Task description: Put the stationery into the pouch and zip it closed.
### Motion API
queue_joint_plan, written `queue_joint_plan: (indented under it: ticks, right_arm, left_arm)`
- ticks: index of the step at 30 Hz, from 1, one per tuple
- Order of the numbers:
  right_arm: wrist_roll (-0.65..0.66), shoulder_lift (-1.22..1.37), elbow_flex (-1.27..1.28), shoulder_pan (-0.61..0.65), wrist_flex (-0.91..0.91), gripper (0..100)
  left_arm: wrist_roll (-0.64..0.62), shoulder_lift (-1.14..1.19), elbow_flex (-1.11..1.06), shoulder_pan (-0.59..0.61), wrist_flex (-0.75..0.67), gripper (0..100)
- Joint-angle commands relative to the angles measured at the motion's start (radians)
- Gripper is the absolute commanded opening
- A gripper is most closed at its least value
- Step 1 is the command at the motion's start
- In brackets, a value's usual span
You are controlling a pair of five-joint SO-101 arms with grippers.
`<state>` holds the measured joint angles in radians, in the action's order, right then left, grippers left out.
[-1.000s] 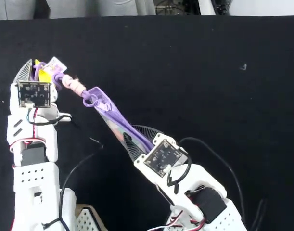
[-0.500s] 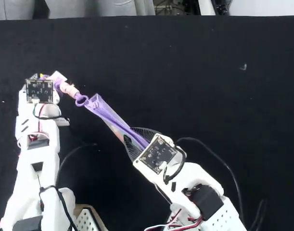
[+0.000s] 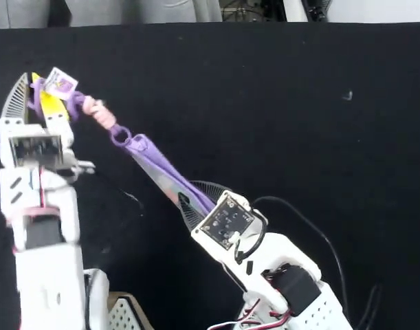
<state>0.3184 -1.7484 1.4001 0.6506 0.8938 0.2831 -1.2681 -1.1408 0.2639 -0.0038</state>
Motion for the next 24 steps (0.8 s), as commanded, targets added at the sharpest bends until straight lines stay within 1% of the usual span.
queue_joint_plan:
  ticks: [1,4,5,7,10,12,14,16,20,24]
  right_arm:
    - [0.005,-0.002,-0.084,0.009,-0.009,10.5]
    - [0.011,-0.002,-0.125,0.04,-0.009,10.9]
    - [0.011,-0.002,-0.142,0.063,-0.008,10.9]
    - [0.011,-0.002,-0.171,0.106,-0.008,10.9]
    - [0.011,0.002,-0.219,0.129,-0.012,11.1]
    - [0.011,0.008,-0.249,0.133,-0.041,13.2]
    - [0.011,0.01,-0.265,0.135,-0.069,16.0]
    - [0.011,0.021,-0.266,0.158,-0.086,16.0]
    - [0.011,0.11,-0.269,0.23,-0.103,16.2]
    - [0.003,0.222,-0.332,0.247,-0.137,16.2]
  left_arm:
    - [-0.005,-0.331,0.07,-0.108,0.178,3]
    - [0.0,-0.526,0.061,-0.2,0.281,3]
    - [0.002,-0.563,0.059,-0.219,0.307,3]
    - [0.031,-0.557,0.084,-0.246,0.342,3]
    - [0.048,-0.529,0.139,-0.249,0.348,3]
    - [0.048,-0.534,0.162,-0.255,0.348,3]
    - [0.044,-0.545,0.179,-0.259,0.348,3]
    - [0.025,-0.548,0.183,-0.259,0.342,3]
    - [-0.006,-0.549,0.183,-0.259,0.341,3]
    - [-0.008,-0.549,0.183,-0.259,0.341,3]
